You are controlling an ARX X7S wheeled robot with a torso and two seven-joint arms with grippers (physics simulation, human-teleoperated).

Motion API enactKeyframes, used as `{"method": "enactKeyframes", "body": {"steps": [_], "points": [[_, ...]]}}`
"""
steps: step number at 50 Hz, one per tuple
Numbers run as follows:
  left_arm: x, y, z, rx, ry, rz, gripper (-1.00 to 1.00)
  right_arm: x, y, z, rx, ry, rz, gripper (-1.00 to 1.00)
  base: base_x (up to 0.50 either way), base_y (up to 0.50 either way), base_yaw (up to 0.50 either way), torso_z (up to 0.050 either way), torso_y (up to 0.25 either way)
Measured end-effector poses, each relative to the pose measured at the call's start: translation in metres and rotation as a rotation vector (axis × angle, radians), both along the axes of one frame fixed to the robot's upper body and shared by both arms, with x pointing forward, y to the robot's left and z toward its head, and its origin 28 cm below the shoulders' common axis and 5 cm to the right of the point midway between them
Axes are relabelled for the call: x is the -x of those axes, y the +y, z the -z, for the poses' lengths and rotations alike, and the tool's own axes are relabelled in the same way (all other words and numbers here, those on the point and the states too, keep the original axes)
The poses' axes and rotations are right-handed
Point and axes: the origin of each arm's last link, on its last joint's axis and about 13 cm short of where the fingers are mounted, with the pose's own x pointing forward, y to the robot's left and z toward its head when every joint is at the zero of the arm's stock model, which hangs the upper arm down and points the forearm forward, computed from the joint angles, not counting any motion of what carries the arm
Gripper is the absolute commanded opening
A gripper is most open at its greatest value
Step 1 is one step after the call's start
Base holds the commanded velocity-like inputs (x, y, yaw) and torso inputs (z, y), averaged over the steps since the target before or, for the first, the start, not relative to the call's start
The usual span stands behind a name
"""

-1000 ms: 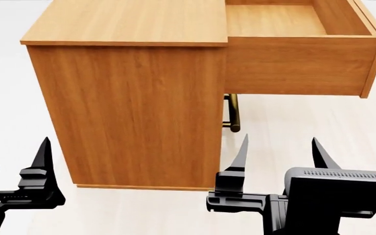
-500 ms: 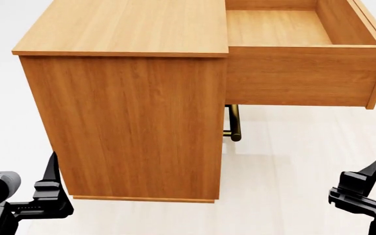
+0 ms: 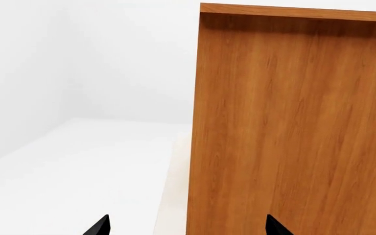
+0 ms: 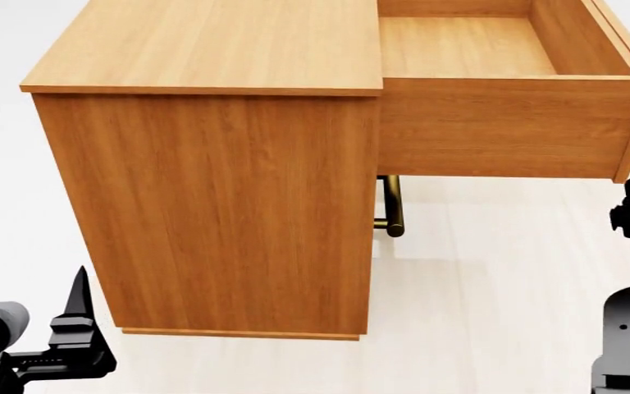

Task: Close the top drawer of the cabinet.

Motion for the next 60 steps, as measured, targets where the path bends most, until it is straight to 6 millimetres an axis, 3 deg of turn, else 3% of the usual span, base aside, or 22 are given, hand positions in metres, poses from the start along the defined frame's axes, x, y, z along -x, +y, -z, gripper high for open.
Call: {"method": "enactKeyframes", "body": {"steps": [15,26,60], "points": [[0.007,0.003,0.002,-0.01,0.005,-0.013,1.0,-0.025,-0.001,-0.021,0.064,0.013,0.13,1.0,0.0,0.0,0.0,0.0,0.0],[0.009,0.003,0.003,-0.019,0.008,-0.016,1.0,-0.033,0.008,-0.03,0.041,0.051,0.098,1.0,0.0,0.0,0.0,0.0,0.004],[0.015,0.004,0.005,-0.012,0.005,-0.022,1.0,-0.058,0.121,-0.033,0.095,0.037,-0.387,1.0,0.0,0.0,0.0,0.002,0.007]]}}
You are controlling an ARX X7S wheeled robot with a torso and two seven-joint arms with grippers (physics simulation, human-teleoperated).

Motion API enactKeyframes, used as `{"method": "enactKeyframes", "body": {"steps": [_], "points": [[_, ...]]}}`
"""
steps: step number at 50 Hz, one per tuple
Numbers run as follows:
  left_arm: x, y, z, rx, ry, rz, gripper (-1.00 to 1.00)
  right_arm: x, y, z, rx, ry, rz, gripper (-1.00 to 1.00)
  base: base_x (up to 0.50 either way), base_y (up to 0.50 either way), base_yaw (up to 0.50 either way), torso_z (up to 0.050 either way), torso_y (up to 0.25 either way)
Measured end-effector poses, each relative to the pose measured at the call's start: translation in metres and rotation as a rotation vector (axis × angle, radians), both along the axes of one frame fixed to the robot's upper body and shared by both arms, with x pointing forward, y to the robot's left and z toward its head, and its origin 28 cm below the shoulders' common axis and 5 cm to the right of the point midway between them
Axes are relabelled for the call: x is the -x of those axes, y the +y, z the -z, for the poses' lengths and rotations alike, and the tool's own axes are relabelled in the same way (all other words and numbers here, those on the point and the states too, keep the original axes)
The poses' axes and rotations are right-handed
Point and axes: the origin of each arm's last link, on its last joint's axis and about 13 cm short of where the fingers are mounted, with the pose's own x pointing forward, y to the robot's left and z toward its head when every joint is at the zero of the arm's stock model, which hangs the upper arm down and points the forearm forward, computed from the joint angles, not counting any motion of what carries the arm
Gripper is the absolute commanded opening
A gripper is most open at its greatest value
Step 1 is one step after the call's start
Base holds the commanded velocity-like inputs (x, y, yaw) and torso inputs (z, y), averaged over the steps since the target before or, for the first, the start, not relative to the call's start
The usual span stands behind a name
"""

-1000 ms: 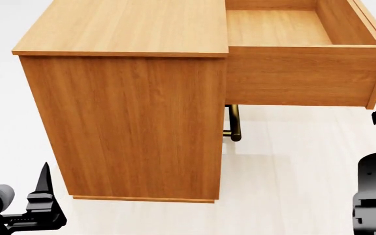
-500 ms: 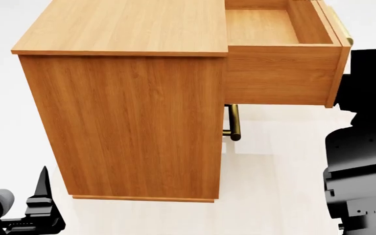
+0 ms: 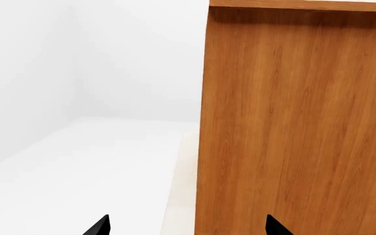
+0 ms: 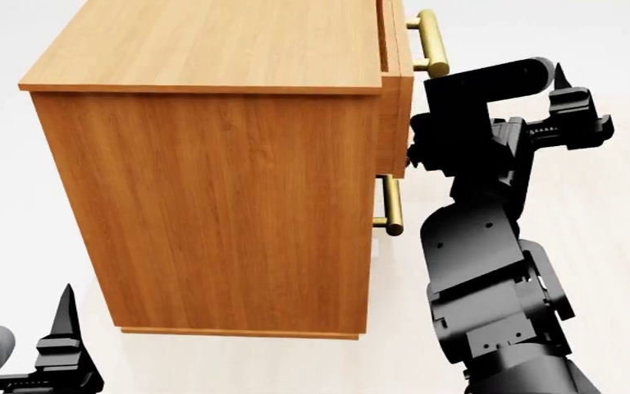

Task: Close the top drawer of the cabinet.

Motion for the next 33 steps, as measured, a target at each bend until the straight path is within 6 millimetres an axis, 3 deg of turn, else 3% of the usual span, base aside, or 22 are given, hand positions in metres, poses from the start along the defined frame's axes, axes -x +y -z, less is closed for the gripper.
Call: {"method": "enactKeyframes", "body": {"steps": [6,29,33], "points": [[0.003,0.002,0.001,0.001,0.0,-0.008,1.0,-0.001,0.018,0.0,0.0,-0.009,-0.064,1.0,0.0,0.0,0.0,0.002,0.005],[0.008,0.008,0.001,-0.005,-0.004,-0.031,1.0,0.002,0.023,0.009,-0.158,0.013,-0.091,1.0,0.0,0.0,0.0,0.002,0.005],[0.007,0.008,0.001,-0.011,-0.008,-0.029,1.0,0.006,0.018,0.011,-0.103,-0.025,-0.126,1.0,0.0,0.0,0.0,0.0,0.003]]}}
